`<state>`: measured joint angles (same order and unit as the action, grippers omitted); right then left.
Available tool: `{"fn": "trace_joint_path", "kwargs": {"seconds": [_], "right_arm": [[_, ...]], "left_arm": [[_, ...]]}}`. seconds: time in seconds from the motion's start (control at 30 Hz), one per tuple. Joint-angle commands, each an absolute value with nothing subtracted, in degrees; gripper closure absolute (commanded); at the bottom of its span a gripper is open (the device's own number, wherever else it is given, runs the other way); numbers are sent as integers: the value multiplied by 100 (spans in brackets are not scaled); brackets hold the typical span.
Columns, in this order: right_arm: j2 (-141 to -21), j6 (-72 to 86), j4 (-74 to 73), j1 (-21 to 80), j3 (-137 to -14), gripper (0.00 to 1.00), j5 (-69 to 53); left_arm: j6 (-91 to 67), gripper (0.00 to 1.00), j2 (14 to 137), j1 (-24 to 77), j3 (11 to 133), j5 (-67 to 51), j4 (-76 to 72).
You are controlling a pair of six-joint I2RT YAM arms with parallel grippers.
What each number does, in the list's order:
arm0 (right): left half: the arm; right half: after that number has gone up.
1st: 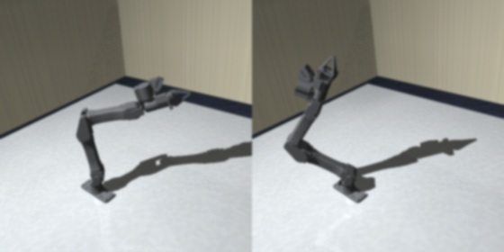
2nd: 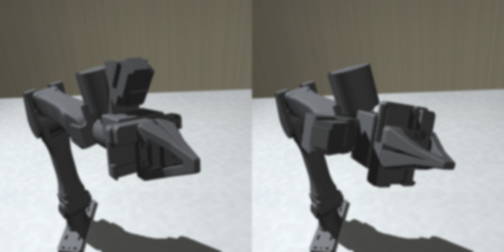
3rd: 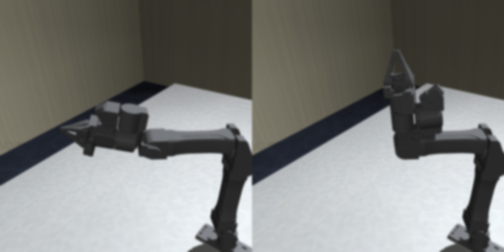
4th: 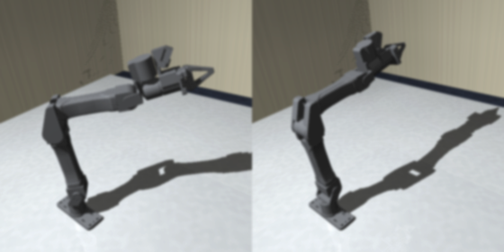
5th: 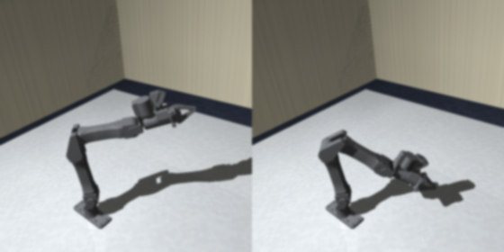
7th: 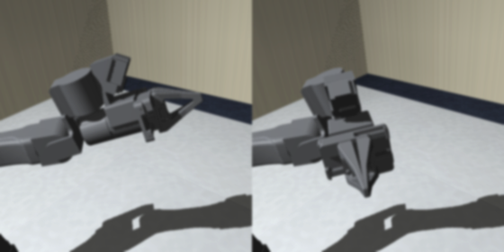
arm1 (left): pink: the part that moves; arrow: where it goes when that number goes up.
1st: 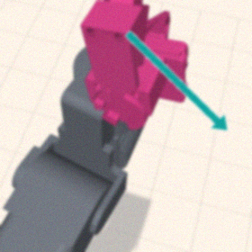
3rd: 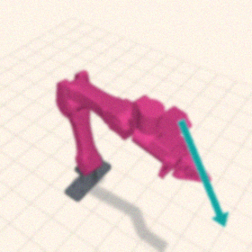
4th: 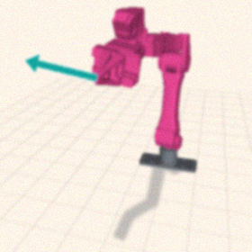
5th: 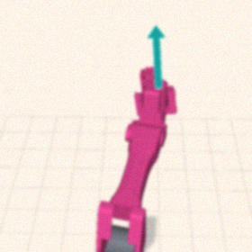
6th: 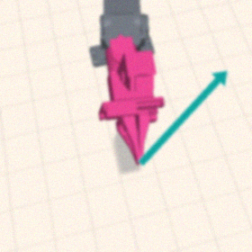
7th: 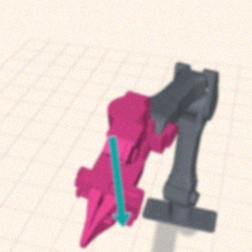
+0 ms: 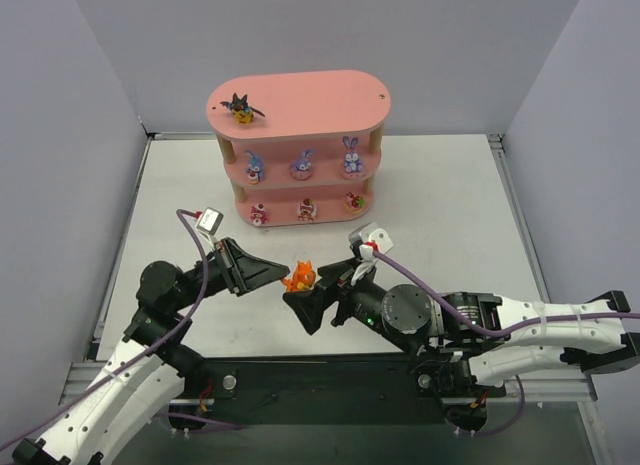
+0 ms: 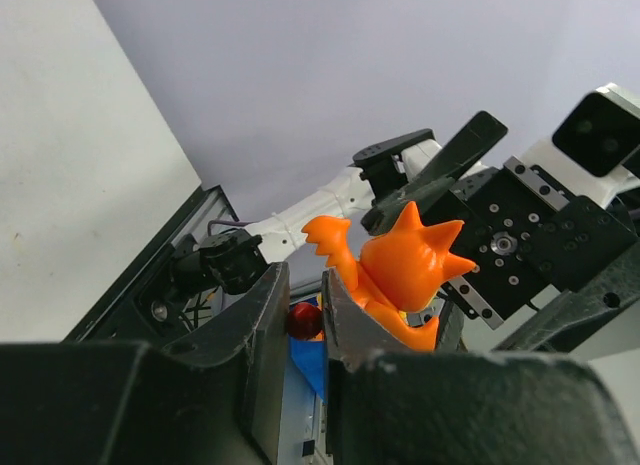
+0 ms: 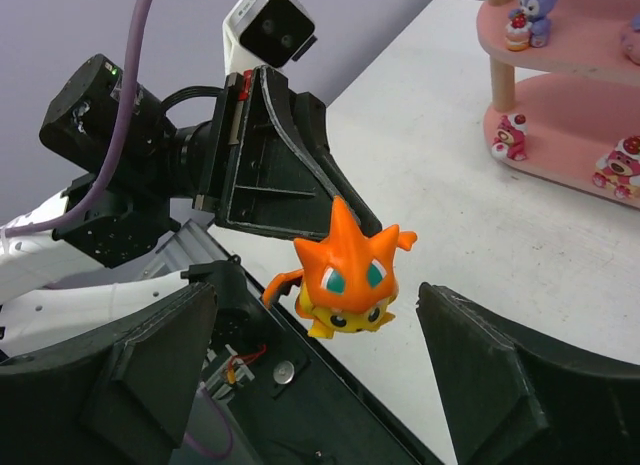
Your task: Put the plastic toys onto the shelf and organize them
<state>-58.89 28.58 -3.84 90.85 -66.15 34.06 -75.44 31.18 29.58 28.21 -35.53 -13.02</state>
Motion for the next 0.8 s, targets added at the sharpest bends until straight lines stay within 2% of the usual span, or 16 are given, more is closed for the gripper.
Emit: {"fn": "trace_joint_path", "kwargs": {"seconds": [0.0,0.13,0.27,0.33,0.4,0.47,0.5,0.6,0.77], "right_arm": [[-6161,2549,45,9105,-7021,17,3181],[-6293,2557,26,9105,-7031,27,3488],[-6267,2549,184,9105,-6935,48,3524],[-6258,2540,237,9105,-6891,49,3516],[-6240,2549,290,9105,-6873,42,3481],[-6170,2514,438,9105,-6751,27,3393],[-6144,2496,492,9105,-6724,24,3375],[-6047,2514,580,9106,-6601,20,3410],[-5959,2592,501,9105,-6548,22,3744]], "left_arm": [[-7575,100,2971,2979,2980,-3902,-2318],[-7831,100,2892,2979,2935,-4025,-2646],[-7770,100,2821,2979,2953,-3999,-2408],[-7778,100,2821,2979,2927,-3990,-2365],[-7787,100,2839,2979,2900,-3990,-2356],[-7822,100,2883,2979,2857,-3973,-2390],[-7857,100,2900,2979,2813,-3973,-2408],[-7919,100,2927,2979,2734,-3955,-2505],[-7954,100,2927,2979,2707,-3946,-2566]]}}
